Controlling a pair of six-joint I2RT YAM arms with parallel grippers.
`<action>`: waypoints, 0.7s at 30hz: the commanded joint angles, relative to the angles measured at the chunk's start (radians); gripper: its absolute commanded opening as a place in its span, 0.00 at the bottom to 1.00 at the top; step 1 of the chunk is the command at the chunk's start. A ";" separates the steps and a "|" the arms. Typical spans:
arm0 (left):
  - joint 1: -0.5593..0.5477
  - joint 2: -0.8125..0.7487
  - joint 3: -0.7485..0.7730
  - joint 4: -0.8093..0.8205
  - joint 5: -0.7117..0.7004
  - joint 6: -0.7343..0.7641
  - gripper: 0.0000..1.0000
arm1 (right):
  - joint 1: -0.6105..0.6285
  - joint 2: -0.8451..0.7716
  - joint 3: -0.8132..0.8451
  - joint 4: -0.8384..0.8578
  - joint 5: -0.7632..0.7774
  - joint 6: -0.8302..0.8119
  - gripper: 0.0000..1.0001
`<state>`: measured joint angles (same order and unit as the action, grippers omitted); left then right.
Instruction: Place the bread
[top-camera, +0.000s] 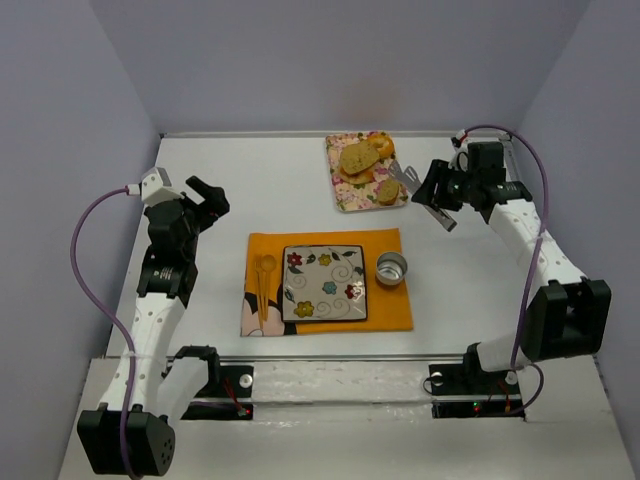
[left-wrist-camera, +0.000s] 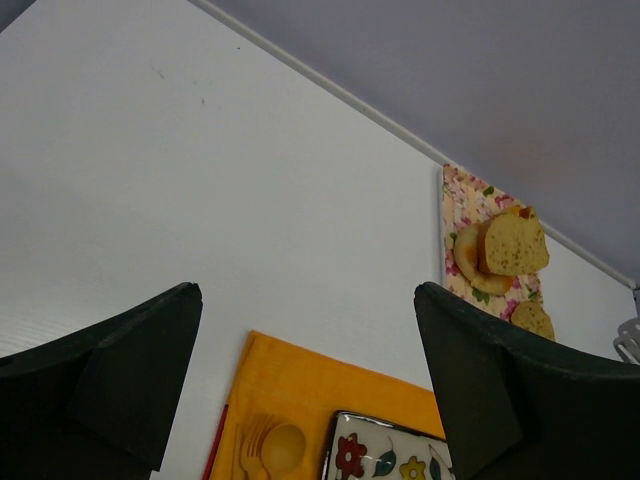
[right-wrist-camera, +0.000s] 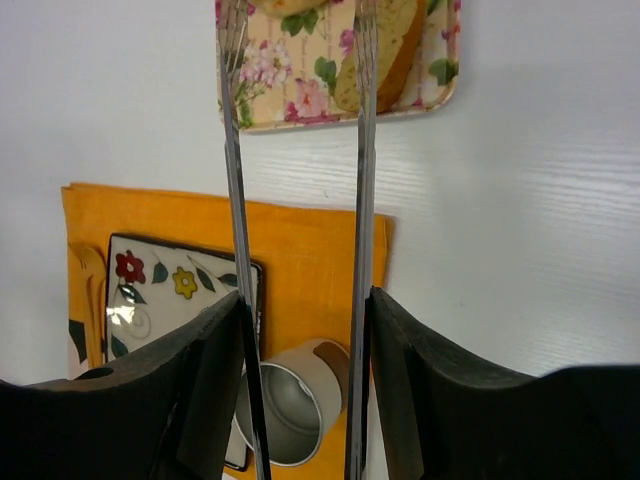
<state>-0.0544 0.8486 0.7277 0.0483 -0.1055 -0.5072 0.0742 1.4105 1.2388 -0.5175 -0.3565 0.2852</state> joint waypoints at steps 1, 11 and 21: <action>0.004 -0.005 -0.004 0.044 -0.002 -0.004 0.99 | 0.053 0.062 0.050 -0.009 0.079 0.061 0.56; 0.004 -0.011 -0.004 0.044 -0.008 -0.004 0.99 | 0.087 0.182 0.094 -0.021 0.176 0.140 0.57; 0.004 -0.003 -0.002 0.045 -0.008 -0.004 0.99 | 0.096 0.294 0.145 -0.024 0.145 0.111 0.52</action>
<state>-0.0544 0.8486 0.7277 0.0483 -0.1070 -0.5076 0.1551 1.6722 1.3060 -0.5533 -0.1982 0.4076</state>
